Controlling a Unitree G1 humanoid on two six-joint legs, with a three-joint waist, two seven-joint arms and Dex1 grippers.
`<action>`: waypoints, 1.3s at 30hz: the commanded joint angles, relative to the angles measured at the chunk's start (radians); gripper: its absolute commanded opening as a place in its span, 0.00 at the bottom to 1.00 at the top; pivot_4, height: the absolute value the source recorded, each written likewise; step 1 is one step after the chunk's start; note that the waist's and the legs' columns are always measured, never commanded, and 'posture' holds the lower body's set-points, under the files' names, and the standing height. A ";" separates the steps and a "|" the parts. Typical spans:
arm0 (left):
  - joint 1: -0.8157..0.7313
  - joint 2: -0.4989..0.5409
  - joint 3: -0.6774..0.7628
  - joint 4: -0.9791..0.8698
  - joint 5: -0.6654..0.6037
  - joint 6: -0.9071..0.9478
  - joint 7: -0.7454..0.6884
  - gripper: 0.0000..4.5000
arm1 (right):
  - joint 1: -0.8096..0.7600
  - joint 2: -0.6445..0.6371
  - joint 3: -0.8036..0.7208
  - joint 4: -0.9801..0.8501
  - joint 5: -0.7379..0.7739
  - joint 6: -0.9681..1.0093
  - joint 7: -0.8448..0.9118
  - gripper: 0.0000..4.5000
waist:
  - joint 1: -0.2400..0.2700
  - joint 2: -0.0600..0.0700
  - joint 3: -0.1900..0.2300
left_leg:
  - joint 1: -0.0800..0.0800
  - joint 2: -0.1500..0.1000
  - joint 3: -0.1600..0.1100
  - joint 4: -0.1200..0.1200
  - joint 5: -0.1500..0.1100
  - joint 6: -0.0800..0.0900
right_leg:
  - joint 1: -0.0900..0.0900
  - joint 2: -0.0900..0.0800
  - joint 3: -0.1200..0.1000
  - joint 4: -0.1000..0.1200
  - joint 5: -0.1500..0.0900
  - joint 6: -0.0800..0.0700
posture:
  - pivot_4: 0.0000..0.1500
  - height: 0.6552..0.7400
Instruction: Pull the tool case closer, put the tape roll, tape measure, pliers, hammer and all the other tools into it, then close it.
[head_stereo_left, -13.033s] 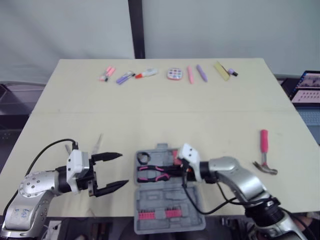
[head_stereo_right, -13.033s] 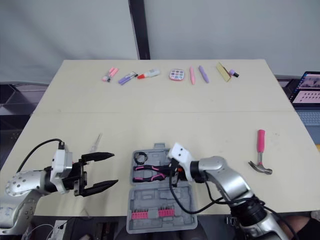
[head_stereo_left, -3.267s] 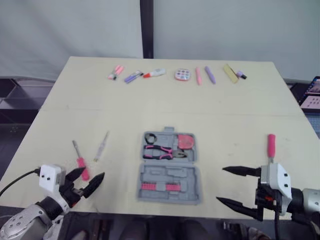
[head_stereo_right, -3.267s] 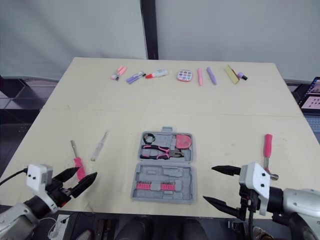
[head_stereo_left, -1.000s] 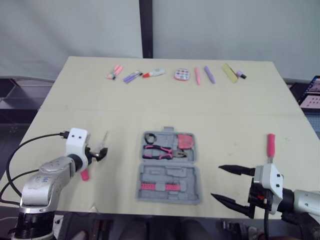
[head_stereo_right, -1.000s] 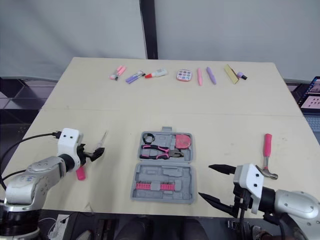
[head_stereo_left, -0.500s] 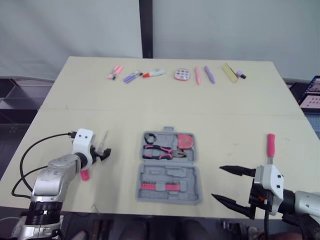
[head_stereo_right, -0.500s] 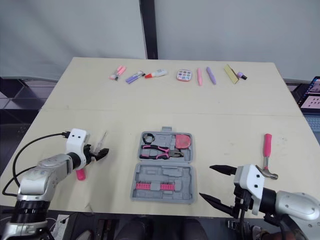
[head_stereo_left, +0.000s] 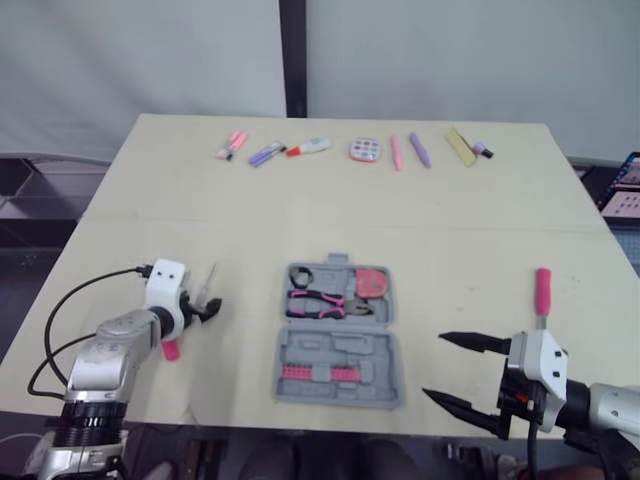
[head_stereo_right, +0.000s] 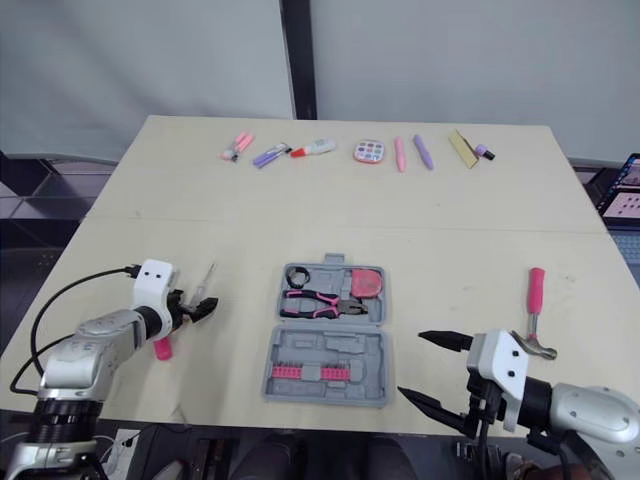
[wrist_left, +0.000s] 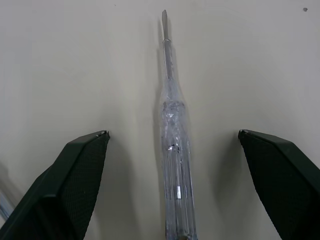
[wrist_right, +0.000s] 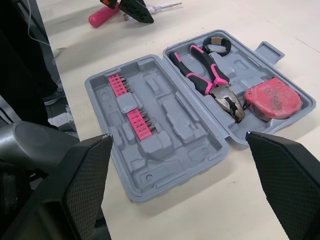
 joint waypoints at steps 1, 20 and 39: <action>-0.011 -0.007 -0.003 0.034 0.023 -0.015 -0.005 0.99 | 0.010 -0.007 -0.033 -0.039 0.008 0.001 -0.008 1.00 | 0.000 0.000 0.000 | 0.000 0.000 0.000 0.000 0.000 0.000 | 0.000 0.000 0.000 0.000 0.000 0.000 | 1.00 0.92; -0.034 -0.043 0.000 0.071 0.030 -0.028 -0.027 0.15 | 0.013 -0.008 -0.031 -0.042 0.011 0.004 -0.017 1.00 | 0.003 0.000 0.000 | 0.000 -0.002 -0.002 0.000 0.000 0.000 | 0.000 -0.002 0.000 0.002 0.000 0.000 | 1.00 0.92; -0.044 0.200 -0.051 -0.248 -0.048 0.035 -0.326 0.01 | 0.014 -0.002 -0.064 0.002 0.012 -0.014 0.007 1.00 | -0.002 -0.002 0.001 | -0.001 -0.001 -0.001 0.000 0.000 0.000 | -0.001 -0.001 0.000 0.001 0.000 0.000 | 1.00 0.92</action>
